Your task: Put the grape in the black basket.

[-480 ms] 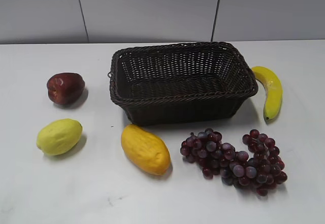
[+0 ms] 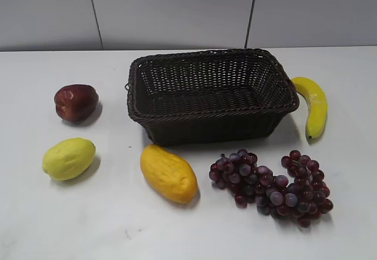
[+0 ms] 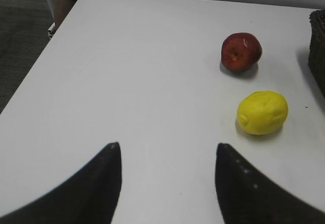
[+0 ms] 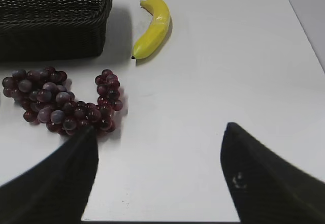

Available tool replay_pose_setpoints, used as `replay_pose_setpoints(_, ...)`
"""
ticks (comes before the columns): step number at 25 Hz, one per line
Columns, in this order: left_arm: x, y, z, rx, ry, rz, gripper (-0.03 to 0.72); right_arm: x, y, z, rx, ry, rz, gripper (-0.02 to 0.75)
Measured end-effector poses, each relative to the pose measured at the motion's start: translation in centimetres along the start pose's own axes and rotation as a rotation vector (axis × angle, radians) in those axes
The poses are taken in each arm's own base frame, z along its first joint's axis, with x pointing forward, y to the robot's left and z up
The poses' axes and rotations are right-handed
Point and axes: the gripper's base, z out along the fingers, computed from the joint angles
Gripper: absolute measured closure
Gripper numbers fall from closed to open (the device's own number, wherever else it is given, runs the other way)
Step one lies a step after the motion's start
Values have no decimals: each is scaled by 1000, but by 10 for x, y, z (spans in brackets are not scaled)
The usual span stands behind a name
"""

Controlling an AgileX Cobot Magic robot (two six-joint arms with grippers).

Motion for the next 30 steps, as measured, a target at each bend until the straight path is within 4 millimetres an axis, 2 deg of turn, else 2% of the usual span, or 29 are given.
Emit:
replay_pose_setpoints(16,0,0,0,0,0,0,136,0,-1,0,7,5,-4,165)
replay_pose_setpoints(20,0,0,0,0,0,0,136,-6,-1,5,5,149,-3,165)
replay_pose_setpoints(25,0,0,0,0,0,0,136,-11,-1,29,-20,389,25,165)
replay_pose_setpoints(30,0,0,0,0,0,0,136,-16,-1,51,-36,546,71,165)
